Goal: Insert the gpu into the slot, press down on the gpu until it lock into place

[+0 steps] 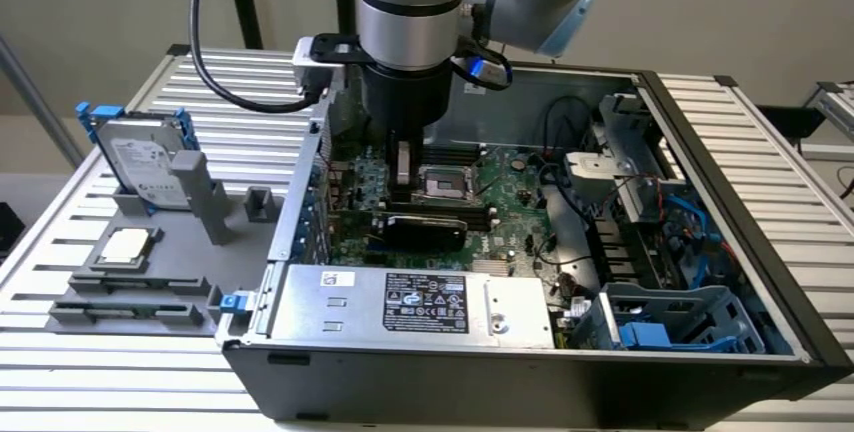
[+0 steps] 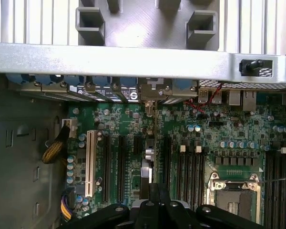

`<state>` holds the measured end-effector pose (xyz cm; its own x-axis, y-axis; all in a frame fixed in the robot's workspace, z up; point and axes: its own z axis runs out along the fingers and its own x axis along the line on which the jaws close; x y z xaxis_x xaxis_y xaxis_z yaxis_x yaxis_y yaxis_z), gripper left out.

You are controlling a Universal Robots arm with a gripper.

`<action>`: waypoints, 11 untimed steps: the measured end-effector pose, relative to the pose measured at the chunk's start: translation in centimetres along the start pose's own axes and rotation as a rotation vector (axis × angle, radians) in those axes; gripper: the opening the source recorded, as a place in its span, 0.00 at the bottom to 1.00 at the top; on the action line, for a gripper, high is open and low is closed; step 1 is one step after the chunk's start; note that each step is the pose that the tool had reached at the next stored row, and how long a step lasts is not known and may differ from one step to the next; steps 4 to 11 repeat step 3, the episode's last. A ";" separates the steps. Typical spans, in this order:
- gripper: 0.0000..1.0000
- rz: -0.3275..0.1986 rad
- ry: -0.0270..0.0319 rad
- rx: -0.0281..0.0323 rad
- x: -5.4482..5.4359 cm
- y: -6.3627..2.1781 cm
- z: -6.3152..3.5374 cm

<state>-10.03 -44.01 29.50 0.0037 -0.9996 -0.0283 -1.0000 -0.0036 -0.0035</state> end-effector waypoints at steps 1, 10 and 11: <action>0.11 0.000 0.0000 0.0000 0.0 0.00 0.00; 0.11 0.000 0.0000 0.0000 0.0 0.00 0.00; 0.11 0.000 0.0000 0.0000 0.0 0.00 0.00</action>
